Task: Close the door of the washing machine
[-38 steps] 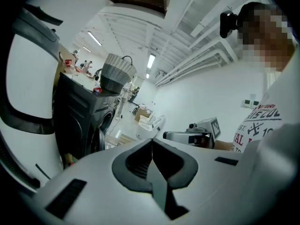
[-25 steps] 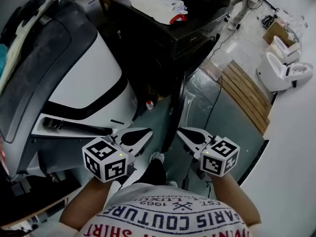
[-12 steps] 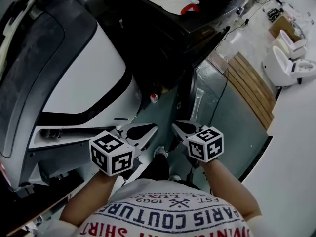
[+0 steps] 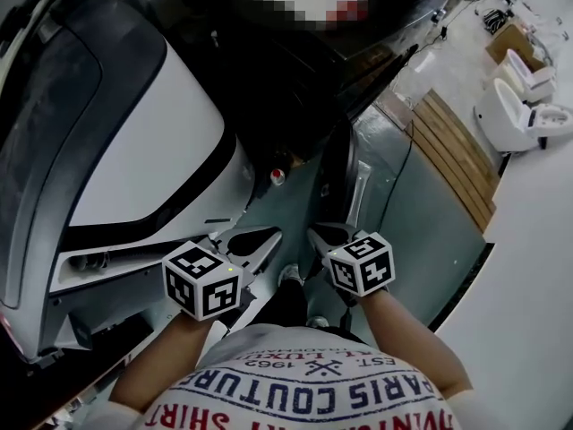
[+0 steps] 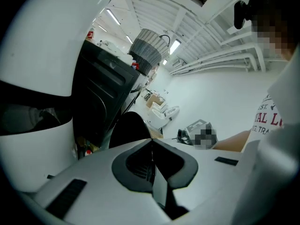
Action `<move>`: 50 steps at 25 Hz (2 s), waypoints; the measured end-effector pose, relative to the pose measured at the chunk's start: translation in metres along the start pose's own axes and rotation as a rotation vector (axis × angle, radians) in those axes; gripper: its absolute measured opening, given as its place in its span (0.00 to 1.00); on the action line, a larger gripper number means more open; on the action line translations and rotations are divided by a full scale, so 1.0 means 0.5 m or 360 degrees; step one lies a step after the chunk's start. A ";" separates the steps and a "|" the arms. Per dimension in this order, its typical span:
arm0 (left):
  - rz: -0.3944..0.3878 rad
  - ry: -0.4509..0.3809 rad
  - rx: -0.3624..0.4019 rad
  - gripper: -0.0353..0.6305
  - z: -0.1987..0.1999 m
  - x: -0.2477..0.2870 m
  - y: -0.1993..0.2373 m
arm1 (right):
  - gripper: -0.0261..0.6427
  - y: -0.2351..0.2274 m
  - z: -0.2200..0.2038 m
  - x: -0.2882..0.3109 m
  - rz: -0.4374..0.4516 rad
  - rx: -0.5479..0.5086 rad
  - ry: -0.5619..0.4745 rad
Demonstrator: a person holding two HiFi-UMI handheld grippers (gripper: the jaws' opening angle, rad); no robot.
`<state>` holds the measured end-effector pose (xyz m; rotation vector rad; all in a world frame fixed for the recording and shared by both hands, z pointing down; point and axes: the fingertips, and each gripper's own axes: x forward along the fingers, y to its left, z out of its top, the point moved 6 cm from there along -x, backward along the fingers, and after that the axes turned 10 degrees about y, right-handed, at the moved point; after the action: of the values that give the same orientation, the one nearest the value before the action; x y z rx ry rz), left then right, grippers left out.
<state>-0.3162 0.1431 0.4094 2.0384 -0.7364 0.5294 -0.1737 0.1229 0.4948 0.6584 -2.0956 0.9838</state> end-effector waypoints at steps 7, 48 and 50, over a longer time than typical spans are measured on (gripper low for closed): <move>-0.0015 0.0036 -0.0009 0.09 0.010 0.016 0.019 | 0.07 -0.002 -0.007 -0.004 -0.0050 -0.0125 0.0046; 0.0091 0.0105 -0.0021 0.09 0.123 0.308 -0.215 | 0.07 -0.341 -0.089 -0.231 0.0124 0.0204 -0.0066; 0.0119 0.0084 -0.0038 0.09 0.137 0.330 -0.227 | 0.07 -0.366 -0.089 -0.242 0.0136 0.0195 -0.0059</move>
<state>-0.1127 0.0855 0.4066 1.9734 -0.7857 0.6121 0.0437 0.0701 0.5004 0.6568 -2.1234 1.1631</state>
